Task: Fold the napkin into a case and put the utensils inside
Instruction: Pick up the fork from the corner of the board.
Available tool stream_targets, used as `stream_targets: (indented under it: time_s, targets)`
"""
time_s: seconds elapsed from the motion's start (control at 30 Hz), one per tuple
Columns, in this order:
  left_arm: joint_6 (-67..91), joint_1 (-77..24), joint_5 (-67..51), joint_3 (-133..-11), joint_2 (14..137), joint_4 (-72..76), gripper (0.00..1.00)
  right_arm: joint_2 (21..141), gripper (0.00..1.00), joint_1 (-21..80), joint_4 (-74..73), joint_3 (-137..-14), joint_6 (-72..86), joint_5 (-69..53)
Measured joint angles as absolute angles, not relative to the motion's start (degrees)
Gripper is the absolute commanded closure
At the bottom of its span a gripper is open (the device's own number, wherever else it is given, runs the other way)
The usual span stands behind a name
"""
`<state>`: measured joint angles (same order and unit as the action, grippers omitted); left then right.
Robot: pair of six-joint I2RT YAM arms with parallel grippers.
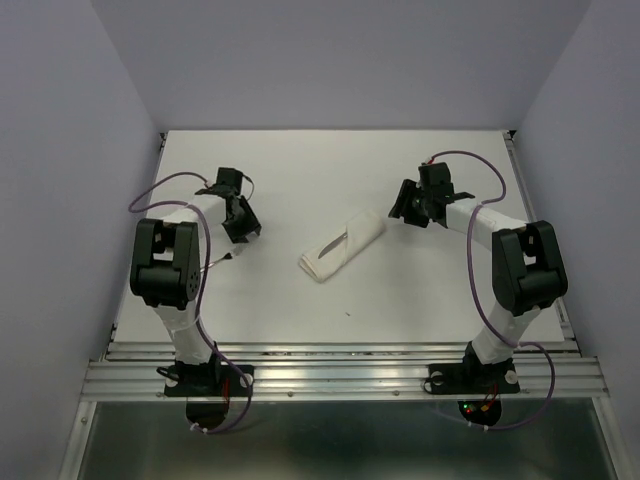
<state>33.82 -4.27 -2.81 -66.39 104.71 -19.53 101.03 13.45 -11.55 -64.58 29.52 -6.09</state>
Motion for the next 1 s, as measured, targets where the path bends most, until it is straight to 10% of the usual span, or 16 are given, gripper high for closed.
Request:
stream_targets:
  time_s: [0.47,0.63,1.0]
  targets:
    - [34.70,-10.20,5.89,-63.18,91.55,-34.11,0.47,101.03,0.43,13.45,-11.57,-64.60,29.52,-6.13]
    - [44.25,-1.19,8.21,-58.81,78.50,-32.93,0.18,101.03,0.43,13.45,-11.57,-64.60,29.54,-6.63]
    - [56.82,-0.32,6.59,-55.90,86.78,-32.42,0.27,101.01,0.43,13.45,-11.53,-64.60,29.54,-8.54]
